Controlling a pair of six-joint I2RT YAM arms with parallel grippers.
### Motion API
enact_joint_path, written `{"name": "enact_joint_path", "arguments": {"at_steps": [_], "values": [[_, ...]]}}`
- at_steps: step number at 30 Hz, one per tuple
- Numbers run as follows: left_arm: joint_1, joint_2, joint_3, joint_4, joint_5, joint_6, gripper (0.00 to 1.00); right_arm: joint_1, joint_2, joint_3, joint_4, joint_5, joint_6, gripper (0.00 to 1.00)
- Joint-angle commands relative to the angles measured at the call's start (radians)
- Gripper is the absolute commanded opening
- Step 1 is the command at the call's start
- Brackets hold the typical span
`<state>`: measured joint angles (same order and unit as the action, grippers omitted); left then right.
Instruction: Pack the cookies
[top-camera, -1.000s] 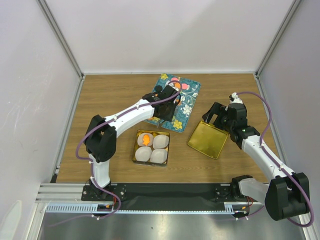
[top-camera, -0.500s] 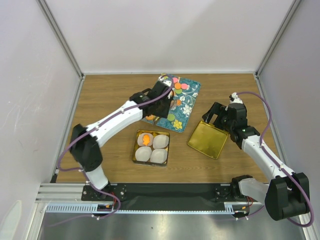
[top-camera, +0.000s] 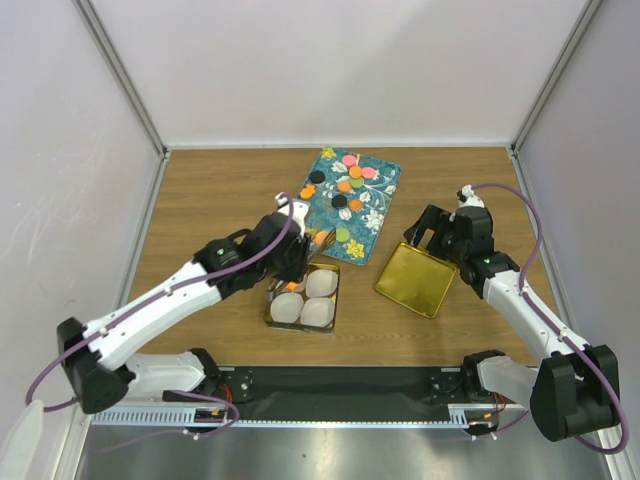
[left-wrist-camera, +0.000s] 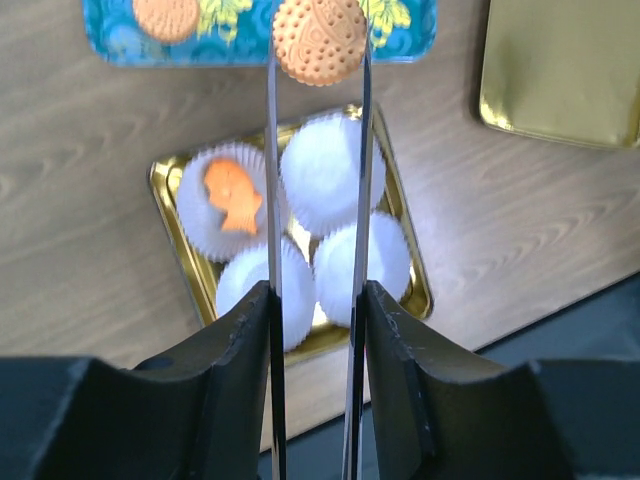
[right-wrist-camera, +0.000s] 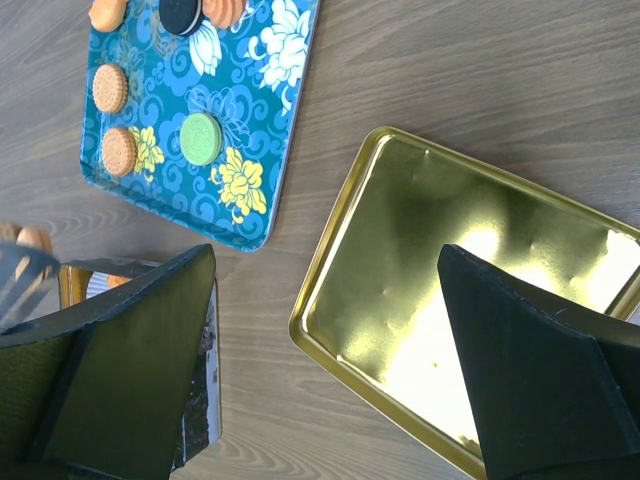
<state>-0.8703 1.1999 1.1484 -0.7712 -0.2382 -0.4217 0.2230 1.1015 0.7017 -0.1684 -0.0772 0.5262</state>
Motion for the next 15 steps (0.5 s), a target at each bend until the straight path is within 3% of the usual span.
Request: {"name": "enact_joint_path", "arguments": {"at_steps": [1, 7, 15], "values": [[-0.019, -0.115, -0.058, -0.006, -0.013, -0.061, 0.43, 0.009, -0.006, 0.041, 0.003, 0.010, -0.017, 1.00], [-0.056, -0.174, -0.147, 0.001, -0.009, -0.101, 0.44, 0.012, 0.000, 0.044, -0.002, 0.011, -0.018, 1.00], [-0.087, -0.117, -0.207, 0.069, -0.013, -0.129, 0.44, 0.013, 0.000, 0.045, -0.006, 0.019, -0.022, 1.00]]}}
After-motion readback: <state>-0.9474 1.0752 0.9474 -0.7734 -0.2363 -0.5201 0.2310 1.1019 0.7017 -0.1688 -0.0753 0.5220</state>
